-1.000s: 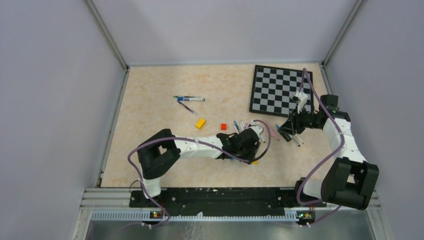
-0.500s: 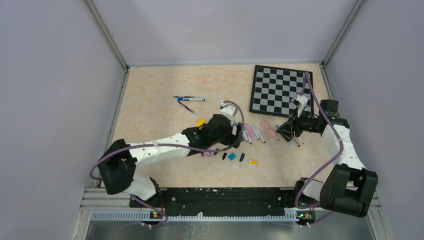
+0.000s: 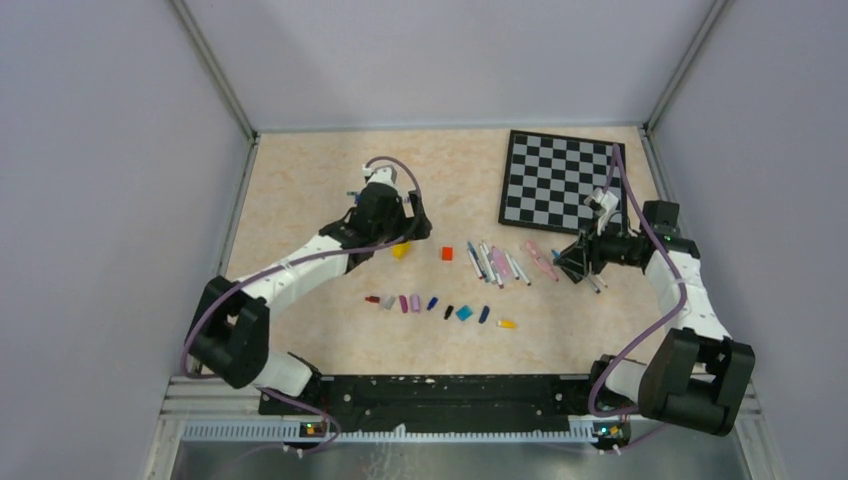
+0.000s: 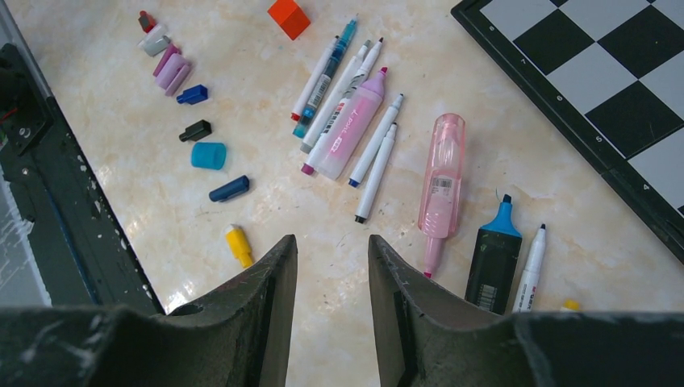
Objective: Open the pen caps
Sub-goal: Pick up the pen from the center of the board.
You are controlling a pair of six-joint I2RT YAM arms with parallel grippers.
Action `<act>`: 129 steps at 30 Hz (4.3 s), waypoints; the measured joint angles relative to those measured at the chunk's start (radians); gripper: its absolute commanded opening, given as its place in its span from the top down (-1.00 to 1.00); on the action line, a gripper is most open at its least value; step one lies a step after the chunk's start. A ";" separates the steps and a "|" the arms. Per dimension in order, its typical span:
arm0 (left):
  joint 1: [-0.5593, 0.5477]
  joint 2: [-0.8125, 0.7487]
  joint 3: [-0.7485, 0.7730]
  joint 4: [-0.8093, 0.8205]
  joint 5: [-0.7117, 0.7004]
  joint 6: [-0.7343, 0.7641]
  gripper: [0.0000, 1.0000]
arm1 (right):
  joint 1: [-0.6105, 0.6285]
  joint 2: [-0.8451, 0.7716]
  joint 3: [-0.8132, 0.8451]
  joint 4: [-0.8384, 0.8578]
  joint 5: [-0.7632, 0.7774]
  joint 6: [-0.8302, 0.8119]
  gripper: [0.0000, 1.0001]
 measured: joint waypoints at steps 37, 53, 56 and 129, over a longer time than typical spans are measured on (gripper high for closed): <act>0.274 0.746 0.799 -0.647 -0.156 -0.129 0.20 | -0.013 -0.005 -0.013 0.007 -0.004 -0.008 0.26; 0.274 0.792 0.850 -0.716 -0.219 -0.077 1.00 | -0.018 -0.010 -0.013 0.006 -0.004 -0.009 0.26; 0.276 0.785 0.837 -0.711 -0.237 -0.058 1.00 | -0.018 -0.015 -0.013 0.006 -0.004 -0.009 0.26; -0.202 0.365 0.059 0.641 1.113 -0.156 0.92 | 0.715 0.100 0.309 -0.483 0.349 -1.259 0.77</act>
